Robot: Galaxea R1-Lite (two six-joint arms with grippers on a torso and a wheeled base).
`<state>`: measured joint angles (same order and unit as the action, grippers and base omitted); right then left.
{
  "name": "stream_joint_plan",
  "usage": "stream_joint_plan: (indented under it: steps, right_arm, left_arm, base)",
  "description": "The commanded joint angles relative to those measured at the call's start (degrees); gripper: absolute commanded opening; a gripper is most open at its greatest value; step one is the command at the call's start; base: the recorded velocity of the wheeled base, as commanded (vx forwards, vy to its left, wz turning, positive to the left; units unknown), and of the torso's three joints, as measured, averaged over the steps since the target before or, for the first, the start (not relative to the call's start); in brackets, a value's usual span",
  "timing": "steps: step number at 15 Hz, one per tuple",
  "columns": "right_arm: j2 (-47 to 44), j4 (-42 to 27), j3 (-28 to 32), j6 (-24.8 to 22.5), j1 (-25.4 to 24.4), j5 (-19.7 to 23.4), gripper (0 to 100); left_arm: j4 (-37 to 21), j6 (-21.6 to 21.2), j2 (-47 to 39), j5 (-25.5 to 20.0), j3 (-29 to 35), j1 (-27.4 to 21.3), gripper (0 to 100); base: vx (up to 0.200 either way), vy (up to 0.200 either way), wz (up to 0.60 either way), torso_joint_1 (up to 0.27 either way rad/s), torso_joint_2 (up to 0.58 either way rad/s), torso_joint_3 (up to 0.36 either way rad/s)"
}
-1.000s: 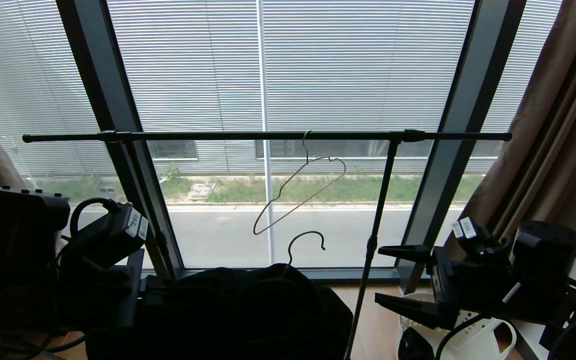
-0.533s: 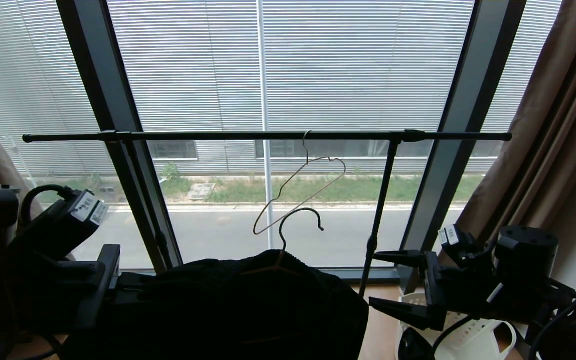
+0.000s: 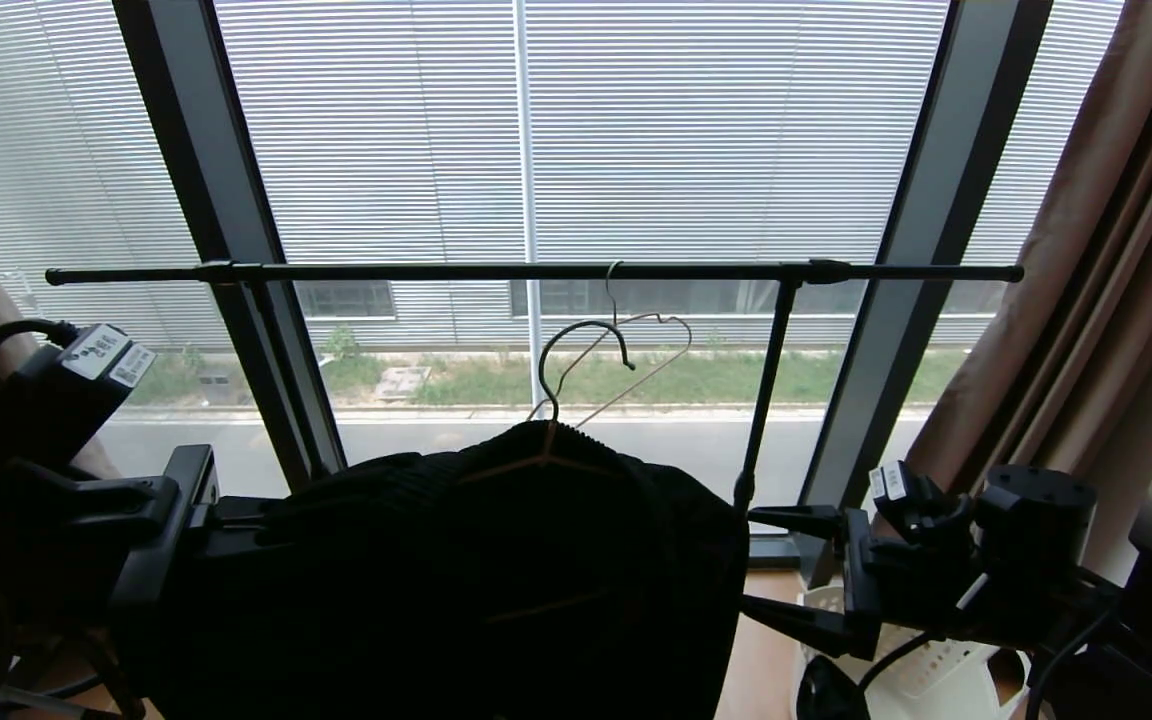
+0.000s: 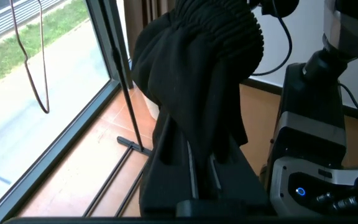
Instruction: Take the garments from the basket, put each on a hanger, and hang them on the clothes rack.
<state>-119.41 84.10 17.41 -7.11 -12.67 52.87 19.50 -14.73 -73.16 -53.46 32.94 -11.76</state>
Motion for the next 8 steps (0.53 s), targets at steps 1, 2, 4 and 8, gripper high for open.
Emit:
stream_joint_plan:
  steps: [1, 2, 4, 8]
  right_arm:
    - [-1.62, 0.01, 0.08, -0.01, -0.08, 0.04, 100]
    - [-1.79, 0.01, -0.01, -0.01, -0.17, 0.04, 100]
    - [-2.76, 0.01, -0.01, -0.01, -0.78, -0.05, 100]
    - [-4.17, 0.01, -0.09, -0.98, -2.8, -0.22, 100]
  left_arm:
    - [0.09, 0.05, -0.06, 0.02, 0.02, -0.19, 0]
    - [0.18, 0.05, -0.06, 0.02, 0.2, -0.36, 0]
    - [0.18, 0.22, -0.06, 0.02, 0.64, -0.63, 0]
    - [3.79, 3.3, 0.03, 0.02, 0.37, -3.44, 0]
  base:
    - [0.0, 0.0, 0.0, 0.0, 0.0, 0.0]
    - [0.0, 0.0, 0.0, 0.0, 0.0, 0.0]
    - [0.0, 0.0, 0.0, 0.0, 0.0, 0.0]
    - [0.0, 0.0, 0.0, 0.0, 0.0, 0.0]
